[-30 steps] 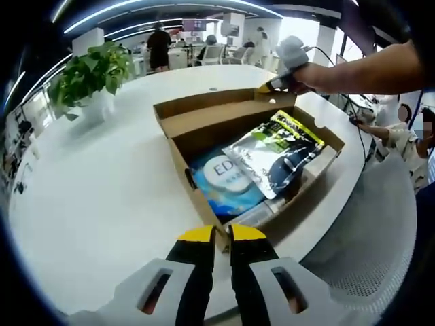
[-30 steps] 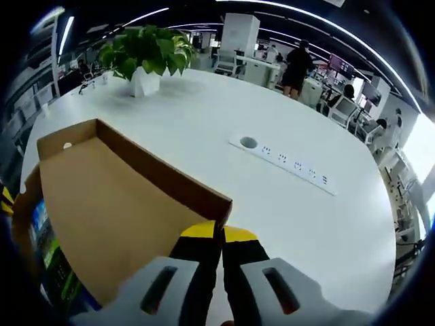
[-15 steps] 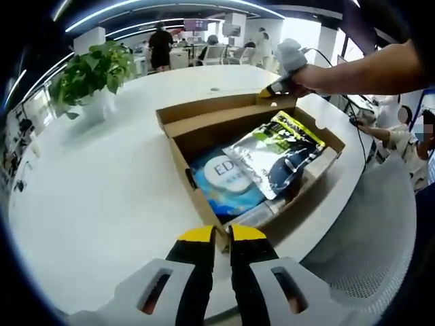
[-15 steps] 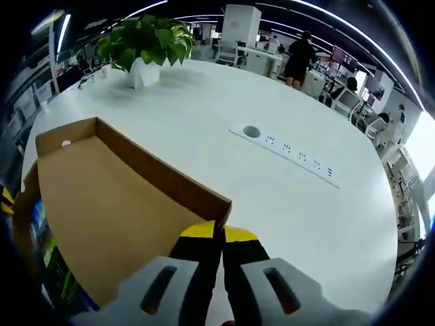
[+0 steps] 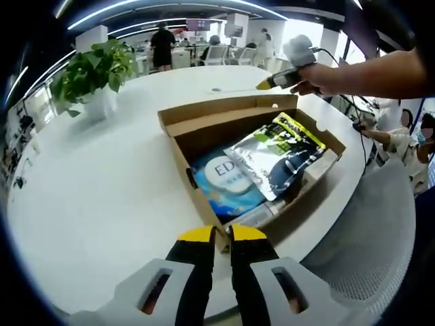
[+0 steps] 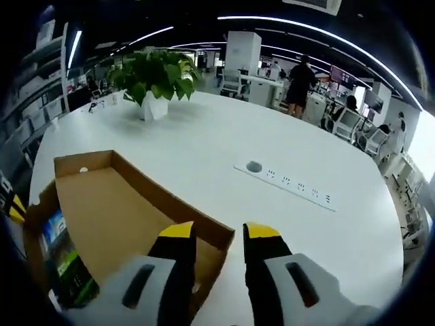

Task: Operate the shoe box by opening the lid, removing the specified soft item, and placing it in the target area until the item is outside and the box remains undamaged.

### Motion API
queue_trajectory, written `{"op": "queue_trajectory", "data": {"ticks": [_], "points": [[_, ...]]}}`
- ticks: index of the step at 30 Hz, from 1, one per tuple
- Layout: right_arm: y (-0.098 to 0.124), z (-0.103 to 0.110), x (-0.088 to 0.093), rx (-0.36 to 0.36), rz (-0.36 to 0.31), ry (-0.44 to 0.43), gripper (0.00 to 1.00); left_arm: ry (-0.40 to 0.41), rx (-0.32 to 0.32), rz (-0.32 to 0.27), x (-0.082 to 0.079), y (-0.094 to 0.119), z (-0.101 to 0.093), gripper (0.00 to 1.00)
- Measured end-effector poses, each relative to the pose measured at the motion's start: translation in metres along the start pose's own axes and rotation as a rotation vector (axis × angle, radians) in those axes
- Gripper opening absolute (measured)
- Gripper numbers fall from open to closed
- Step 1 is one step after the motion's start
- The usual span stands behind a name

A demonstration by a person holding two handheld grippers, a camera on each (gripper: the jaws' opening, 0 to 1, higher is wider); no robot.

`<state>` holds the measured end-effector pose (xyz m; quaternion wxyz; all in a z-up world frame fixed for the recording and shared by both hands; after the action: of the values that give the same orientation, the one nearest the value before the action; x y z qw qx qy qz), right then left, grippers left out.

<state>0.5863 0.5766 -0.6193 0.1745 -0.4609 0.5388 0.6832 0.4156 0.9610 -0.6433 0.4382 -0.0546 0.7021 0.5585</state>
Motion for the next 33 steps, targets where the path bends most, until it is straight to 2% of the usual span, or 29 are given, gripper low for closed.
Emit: {"op": "queue_trajectory", "data": {"ticks": [3,5,8,13,16,19,25,27,33], "points": [[0.019,0.01,-0.002,-0.01,-0.053,-0.012,0.25,0.0,-0.001,-0.003,0.0,0.0,0.0,0.05],[0.032,0.024,-0.001,-0.058,-0.096,-0.065,0.25,-0.001,0.0,-0.004,0.0,0.0,0.0,0.05],[0.048,0.041,0.004,-0.067,-0.11,-0.039,0.24,0.002,0.001,-0.007,0.001,0.0,0.0,0.05],[0.064,0.072,0.032,-0.115,-0.095,-0.049,0.22,-0.007,0.001,-0.009,0.001,0.0,-0.001,0.05],[0.068,0.088,0.055,-0.139,-0.054,-0.076,0.21,-0.004,0.001,-0.017,0.001,0.0,0.0,0.05],[0.071,0.102,0.07,-0.159,-0.019,-0.081,0.2,-0.003,0.001,-0.019,0.001,0.001,0.0,0.06],[0.07,0.121,0.082,-0.189,0.02,-0.069,0.17,-0.01,-0.002,-0.04,0.001,0.006,-0.004,0.1],[0.068,0.124,0.084,-0.191,0.03,-0.06,0.16,-0.008,-0.01,-0.071,-0.002,0.01,-0.005,0.11],[0.066,0.125,0.088,-0.19,0.054,-0.07,0.14,-0.021,-0.01,-0.098,-0.012,0.016,-0.009,0.11]]}}
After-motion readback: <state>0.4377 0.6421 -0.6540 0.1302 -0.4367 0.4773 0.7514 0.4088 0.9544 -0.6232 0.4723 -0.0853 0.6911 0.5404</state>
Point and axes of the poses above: the point that each gripper's makers call its tool centre point, and the gripper's own axes: y roughly backward along the fingers, z roughly to its left, x roughly out of its underside, the point moved 10 cm from there along y, roughly backward along the fingers, and after that the axes turned 8 degrees about -x, right-handed, at the moved point
